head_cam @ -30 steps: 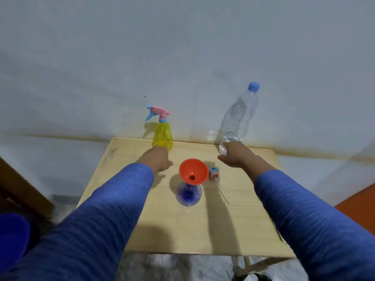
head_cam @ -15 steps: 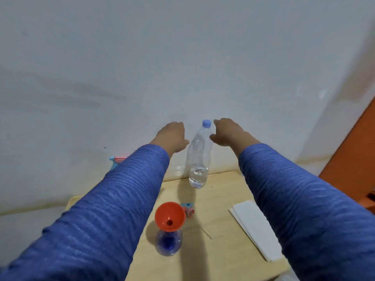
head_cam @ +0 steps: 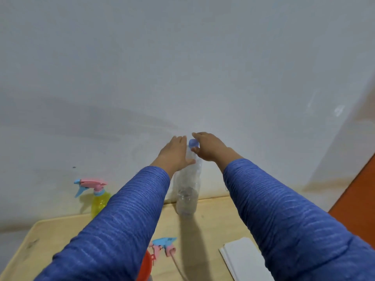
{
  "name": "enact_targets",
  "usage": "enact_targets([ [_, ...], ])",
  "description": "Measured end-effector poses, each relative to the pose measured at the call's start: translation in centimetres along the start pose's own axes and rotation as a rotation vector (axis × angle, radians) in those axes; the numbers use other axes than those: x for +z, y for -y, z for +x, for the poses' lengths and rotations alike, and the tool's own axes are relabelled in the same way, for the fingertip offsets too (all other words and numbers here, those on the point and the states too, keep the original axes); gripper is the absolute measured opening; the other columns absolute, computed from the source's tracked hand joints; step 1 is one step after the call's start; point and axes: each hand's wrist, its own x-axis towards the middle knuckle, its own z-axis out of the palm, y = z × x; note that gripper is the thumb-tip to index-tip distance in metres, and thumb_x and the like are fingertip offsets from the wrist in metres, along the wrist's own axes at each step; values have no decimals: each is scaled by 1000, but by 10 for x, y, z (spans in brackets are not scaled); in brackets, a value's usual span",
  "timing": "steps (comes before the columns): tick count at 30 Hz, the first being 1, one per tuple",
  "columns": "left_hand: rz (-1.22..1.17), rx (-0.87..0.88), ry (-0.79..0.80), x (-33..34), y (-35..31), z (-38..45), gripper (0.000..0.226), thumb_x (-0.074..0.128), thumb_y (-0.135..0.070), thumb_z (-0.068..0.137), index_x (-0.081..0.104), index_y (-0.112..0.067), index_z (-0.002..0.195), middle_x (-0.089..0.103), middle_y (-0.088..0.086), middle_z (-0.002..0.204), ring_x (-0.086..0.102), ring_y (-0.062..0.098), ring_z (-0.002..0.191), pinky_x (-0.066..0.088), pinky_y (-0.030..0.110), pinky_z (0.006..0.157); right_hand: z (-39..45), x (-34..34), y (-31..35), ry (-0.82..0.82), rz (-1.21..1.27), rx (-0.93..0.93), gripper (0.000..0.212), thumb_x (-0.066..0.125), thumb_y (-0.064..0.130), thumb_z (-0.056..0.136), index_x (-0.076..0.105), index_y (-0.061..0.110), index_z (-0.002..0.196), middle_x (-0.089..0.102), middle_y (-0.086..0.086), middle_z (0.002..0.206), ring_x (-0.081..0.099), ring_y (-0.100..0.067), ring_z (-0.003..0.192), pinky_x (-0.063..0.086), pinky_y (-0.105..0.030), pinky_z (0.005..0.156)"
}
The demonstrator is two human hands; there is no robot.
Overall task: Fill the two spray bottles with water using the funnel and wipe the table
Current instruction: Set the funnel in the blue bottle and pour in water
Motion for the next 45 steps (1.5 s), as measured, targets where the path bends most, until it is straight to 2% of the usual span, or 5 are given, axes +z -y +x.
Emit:
enact_targets([
  [11,-434,-92,-44,52,-9,8,68,69,-31,80,32,-26,137,53,1,124,52,21,111,38,26,84,9,39,-34,-167,383,-94,47,57,22,92,45,13,136,58,-10,130,54,-27,119,40,-31,99],
  [17,-467,-43,-98,57,-19,-21,70,71,-28,80,35,-23,139,50,1,134,48,21,120,38,27,93,-31,41,-27,-257,410,-51,44,60,20,90,49,12,132,62,-11,125,57,-27,113,44,-35,98],
  [32,-698,123,84,44,-41,-144,76,73,-26,78,32,-32,142,50,4,134,47,21,123,41,34,101,-175,39,8,-407,460,126,40,67,26,83,60,15,120,68,-3,111,64,-16,93,50,-26,87],
  [37,-771,130,27,49,-48,-158,62,75,-33,75,45,-33,130,50,-13,117,47,10,116,39,23,93,-187,40,14,-529,525,212,37,76,36,75,67,16,106,60,-1,97,59,-10,79,44,-17,76],
  [45,-855,33,-32,64,-52,-154,75,76,-36,74,39,-35,139,49,-5,138,45,12,126,42,29,100,-185,37,13,-467,580,198,28,68,23,83,66,14,108,60,-3,102,53,-11,86,39,-17,77],
])
